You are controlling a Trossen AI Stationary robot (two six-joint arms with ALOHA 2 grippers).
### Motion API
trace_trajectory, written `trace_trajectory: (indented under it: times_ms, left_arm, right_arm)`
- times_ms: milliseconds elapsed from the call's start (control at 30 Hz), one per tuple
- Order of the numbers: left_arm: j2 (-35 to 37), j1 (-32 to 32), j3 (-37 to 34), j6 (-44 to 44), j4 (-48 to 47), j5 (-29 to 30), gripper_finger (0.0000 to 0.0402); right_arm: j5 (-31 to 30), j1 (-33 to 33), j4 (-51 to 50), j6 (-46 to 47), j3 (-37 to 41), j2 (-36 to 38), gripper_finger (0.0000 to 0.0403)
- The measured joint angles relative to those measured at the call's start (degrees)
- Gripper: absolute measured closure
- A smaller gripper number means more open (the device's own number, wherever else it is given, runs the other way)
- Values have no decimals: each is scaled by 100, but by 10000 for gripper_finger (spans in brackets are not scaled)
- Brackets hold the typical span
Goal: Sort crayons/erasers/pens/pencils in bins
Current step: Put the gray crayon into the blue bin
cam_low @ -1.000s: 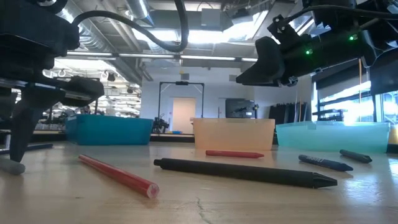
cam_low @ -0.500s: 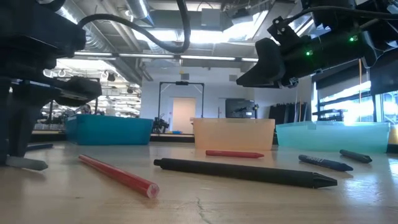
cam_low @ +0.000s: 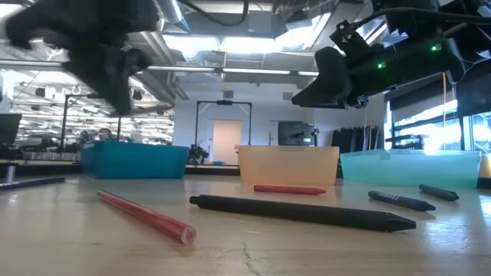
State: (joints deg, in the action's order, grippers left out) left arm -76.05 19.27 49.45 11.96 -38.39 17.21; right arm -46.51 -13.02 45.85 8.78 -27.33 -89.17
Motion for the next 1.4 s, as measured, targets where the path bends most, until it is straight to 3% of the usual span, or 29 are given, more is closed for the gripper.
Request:
trace_trajectory:
  times_ms: [133, 467, 700, 1100, 1400]
  left_arm:
    - [554, -631, 7, 150, -332, 440, 391]
    - [1218, -2458, 9, 130, -796, 561, 388]
    - [1218, -3406, 9, -132, -1056, 459, 387]
    - [767, -5781, 13, -928, -1047, -144, 387]
    - [46, -6670, 13, -1258, -868, -192, 386]
  right_arm:
    - [0, 2, 10, 0, 0, 0, 264]
    - [-14, 0, 11, 27, 0, 0, 264]
    - [-26, 1, 8, 24, 0, 0, 264]
    - [1, 2, 6, 128, 0, 0, 264]
    - [-182, 4, -344, 141, 0, 0, 264]
